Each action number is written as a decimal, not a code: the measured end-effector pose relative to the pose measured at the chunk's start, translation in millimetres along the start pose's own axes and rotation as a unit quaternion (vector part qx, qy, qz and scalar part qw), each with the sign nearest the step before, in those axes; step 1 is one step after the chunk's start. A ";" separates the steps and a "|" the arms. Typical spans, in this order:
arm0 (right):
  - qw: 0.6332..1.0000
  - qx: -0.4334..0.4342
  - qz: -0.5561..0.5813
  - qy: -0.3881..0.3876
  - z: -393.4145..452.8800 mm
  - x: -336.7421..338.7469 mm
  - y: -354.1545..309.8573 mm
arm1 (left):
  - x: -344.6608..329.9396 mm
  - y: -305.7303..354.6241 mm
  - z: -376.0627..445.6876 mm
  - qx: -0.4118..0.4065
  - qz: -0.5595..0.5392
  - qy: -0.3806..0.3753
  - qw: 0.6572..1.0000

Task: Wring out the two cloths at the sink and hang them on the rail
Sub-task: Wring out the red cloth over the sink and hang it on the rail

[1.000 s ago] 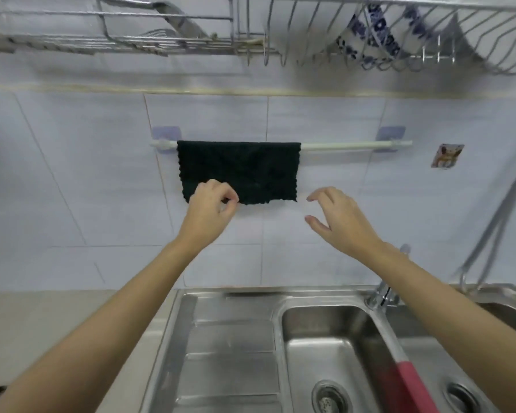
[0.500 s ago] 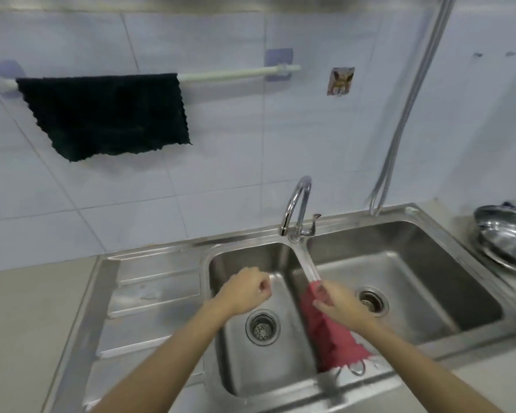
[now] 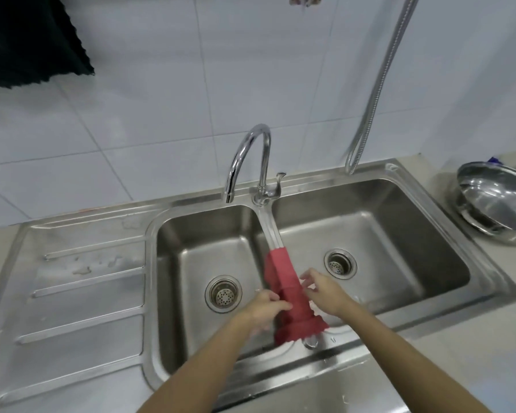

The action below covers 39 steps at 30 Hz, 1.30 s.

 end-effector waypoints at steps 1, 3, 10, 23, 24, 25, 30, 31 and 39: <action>1.000 0.001 -0.002 -0.005 3.7 1.7 1.4 | -7.1 -0.8 5.4 0.019 -0.046 -0.015 0.999; 1.000 0.004 0.002 -0.004 10.7 3.6 4.3 | -17.9 -1.6 18.8 0.036 -0.101 -0.028 0.994; 0.999 -0.017 0.038 0.014 22.2 -3.9 11.0 | -28.8 -13.3 47.0 -0.016 0.045 0.048 0.998; 0.858 -0.005 0.512 -0.048 -19.1 -19.1 -88.5 | 88.3 143.2 -114.7 -0.306 0.196 0.221 0.905; 0.852 0.012 0.519 -0.064 -21.1 -22.8 -99.2 | 99.8 139.7 -120.8 -0.292 0.171 0.248 0.908; 0.854 0.025 0.514 -0.077 -24.5 -25.7 -109.1 | 111.8 134.5 -123.9 -0.272 0.143 0.272 0.912; 0.898 0.112 0.415 -0.096 -31.9 -30.2 -140.5 | 166.4 94.6 -126.9 -0.198 0.056 0.389 0.898; 0.907 0.138 0.388 -0.089 -33.6 -28.1 -146.9 | 171.4 86.0 -128.1 -0.193 0.021 0.389 0.901; 0.920 0.234 0.310 -0.040 -15.8 9.5 -182.0 | 139.1 63.4 -129.9 -0.200 0.010 0.085 0.976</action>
Point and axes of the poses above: each hand's wrist, its own z-axis towards the middle knuckle, its own x-axis out of the back of the hand, y = z × x, the point moved 7 cm from there along z, towards the middle knuckle, and after that the axes turned 5 degrees about z, right-handed, at the moved point
